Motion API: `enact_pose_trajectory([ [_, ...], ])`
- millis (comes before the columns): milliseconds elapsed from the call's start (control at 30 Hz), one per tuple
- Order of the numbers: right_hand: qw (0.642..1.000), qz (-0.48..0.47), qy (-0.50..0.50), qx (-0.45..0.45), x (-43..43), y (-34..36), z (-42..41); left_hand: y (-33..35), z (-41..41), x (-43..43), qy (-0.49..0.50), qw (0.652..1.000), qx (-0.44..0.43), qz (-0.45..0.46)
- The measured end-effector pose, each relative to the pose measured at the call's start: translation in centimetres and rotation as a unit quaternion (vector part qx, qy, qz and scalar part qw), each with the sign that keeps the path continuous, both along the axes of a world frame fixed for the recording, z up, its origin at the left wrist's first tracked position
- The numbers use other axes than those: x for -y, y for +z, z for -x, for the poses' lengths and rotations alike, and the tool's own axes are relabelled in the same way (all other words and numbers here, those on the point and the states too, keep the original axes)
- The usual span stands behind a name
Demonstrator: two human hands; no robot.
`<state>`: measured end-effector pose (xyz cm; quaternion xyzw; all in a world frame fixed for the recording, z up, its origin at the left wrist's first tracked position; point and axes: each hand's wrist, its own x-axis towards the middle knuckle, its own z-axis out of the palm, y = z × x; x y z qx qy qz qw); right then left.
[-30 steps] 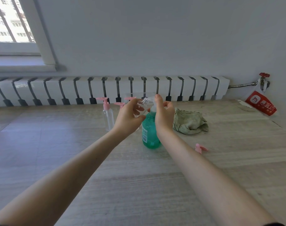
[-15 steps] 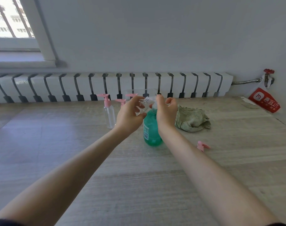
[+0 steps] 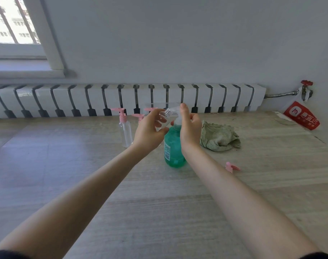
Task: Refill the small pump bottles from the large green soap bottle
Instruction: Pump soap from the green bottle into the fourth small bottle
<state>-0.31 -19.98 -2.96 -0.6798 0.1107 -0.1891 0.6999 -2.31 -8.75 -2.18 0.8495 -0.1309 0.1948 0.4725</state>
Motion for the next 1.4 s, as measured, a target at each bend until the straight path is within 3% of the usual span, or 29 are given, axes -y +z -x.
enact_pose_trajectory([
  [833, 0.999, -0.043, 0.008, 0.015, 0.18, 0.23, -0.04, -0.79, -0.27, -0.09, 0.003, 1.000, -0.008, 0.003],
  [1400, 1.000, -0.004, 0.013, 0.007, -0.03, -0.11, 0.11, -0.11, -0.34, -0.20, -0.009, 1.000, 0.003, 0.006],
])
